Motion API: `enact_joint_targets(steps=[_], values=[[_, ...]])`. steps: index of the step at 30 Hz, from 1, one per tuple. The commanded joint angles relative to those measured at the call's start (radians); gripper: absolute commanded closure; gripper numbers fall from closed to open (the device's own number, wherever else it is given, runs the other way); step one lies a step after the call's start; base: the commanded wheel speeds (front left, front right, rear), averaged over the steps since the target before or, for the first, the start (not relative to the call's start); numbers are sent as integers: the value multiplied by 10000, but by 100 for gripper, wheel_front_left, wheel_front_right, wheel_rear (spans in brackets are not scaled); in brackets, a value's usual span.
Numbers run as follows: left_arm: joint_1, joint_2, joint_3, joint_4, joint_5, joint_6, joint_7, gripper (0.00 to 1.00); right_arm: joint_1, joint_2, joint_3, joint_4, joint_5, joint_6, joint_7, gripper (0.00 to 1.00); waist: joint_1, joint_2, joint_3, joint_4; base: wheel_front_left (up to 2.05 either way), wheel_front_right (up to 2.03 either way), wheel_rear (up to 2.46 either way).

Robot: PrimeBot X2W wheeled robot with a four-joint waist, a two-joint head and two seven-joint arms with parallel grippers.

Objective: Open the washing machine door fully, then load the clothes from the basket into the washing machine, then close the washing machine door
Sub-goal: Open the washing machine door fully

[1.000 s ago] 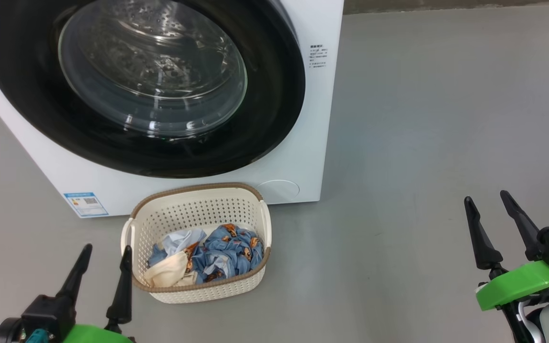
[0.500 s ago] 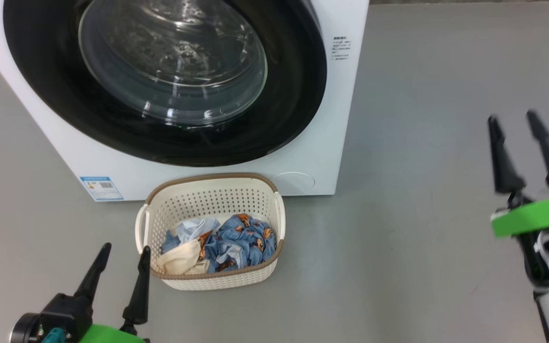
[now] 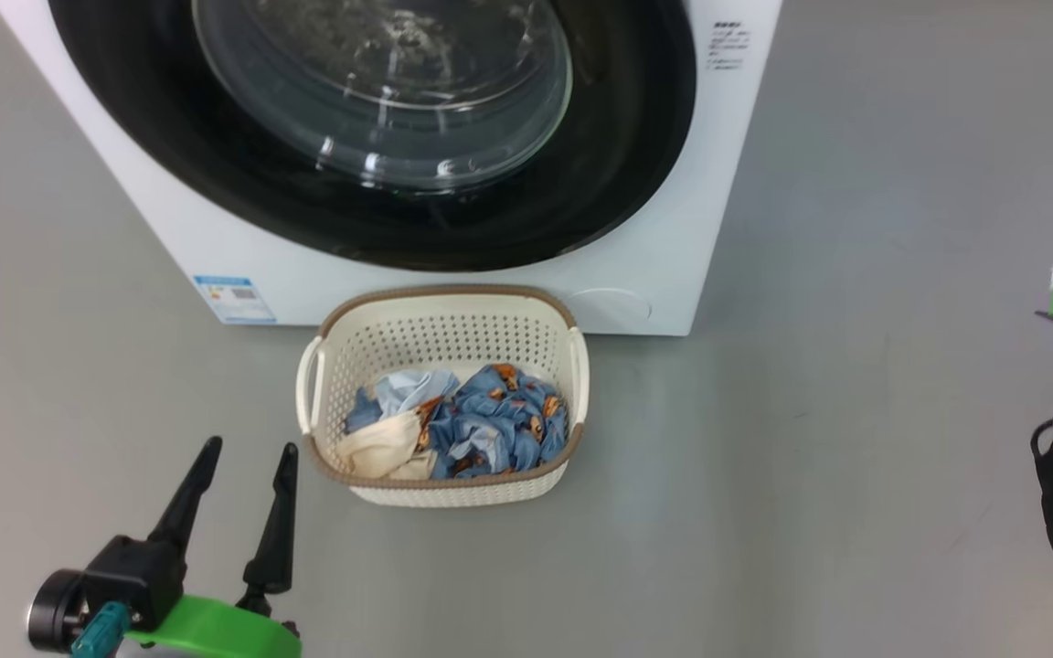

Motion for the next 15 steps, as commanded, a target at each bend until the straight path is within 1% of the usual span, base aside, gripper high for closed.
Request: enact_joint_targets(steps=[1,3,4,9,15], values=[[-441,140,288,-235,-142,-15,-65,0,-403,119,19,-74,413,16,173,0,0,-1,297,282,0,0,0],[-512,128,261,-237,-148,-15,-65,0,-670,315,-346,214,1049,16,386,76,0,-1,428,374,0,0,0],[-544,120,240,-240,-150,-15,-65,0,-807,408,-525,365,1353,16,509,100,0,-1,486,419,0,0,0],[-691,32,253,-190,-203,-15,-65,0,-1509,737,-1284,1154,2462,16,1214,100,0,-1,766,623,0,0,0],[-911,-64,247,-202,-243,-15,-65,0,-2431,911,-1875,2272,3143,16,2304,100,0,-1,1072,825,0,0,0]])
